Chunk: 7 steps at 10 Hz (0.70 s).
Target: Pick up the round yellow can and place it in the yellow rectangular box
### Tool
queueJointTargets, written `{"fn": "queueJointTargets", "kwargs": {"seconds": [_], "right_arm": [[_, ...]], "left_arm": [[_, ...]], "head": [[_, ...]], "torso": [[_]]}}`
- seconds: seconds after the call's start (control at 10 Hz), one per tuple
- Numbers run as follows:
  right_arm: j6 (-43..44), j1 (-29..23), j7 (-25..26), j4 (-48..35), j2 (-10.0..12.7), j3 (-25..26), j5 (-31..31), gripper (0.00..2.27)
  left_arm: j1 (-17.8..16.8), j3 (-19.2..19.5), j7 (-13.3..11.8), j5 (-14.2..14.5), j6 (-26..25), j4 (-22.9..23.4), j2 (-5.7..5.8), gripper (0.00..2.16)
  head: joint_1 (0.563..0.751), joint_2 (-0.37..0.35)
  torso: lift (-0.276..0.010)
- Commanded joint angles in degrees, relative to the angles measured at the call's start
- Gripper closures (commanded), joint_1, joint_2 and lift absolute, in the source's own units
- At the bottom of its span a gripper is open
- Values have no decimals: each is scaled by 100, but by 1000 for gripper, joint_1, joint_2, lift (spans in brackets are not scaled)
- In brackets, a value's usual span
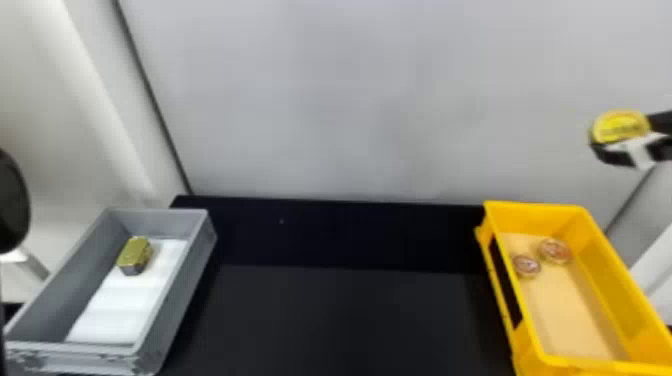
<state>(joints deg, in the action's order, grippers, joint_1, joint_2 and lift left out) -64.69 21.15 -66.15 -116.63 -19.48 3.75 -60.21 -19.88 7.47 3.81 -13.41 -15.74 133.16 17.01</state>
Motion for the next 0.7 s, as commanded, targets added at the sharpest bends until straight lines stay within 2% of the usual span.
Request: {"fn": "queueJointTargets", "kwargs": {"seconds": [0.0,0.1,0.3,0.4,0.5,0.6], "right_arm": [[77,-366,240,167,76,838,279,736],[103,-480,592,404,94,1093,719,734],[182,-559,1480,1248,59,1462,2266,736],[296,-533,1876,1775,32,1489,2820,736],[411,-454,2095,2373,6,1489,3234,736],[507,-366,2227,2865,15,1427,3366,736]], "left_arm": [[-16,-8,-20,-13,-8,-1,-13,277],[-16,-8,-20,-13,-8,-1,-13,277],[-51,-17,-38,-13,-17,-1,-4,277],[-68,-35,-47,-13,-17,-1,5,277],[-77,-44,-56,-13,-17,-10,14,277],[-86,-52,-56,-13,-8,-10,14,277]], "head": [[663,54],[663,54],[663,54],[663,54],[663,54],[663,54]], "torso": [[-10],[-10],[-10],[-10],[-10],[-10]]}}
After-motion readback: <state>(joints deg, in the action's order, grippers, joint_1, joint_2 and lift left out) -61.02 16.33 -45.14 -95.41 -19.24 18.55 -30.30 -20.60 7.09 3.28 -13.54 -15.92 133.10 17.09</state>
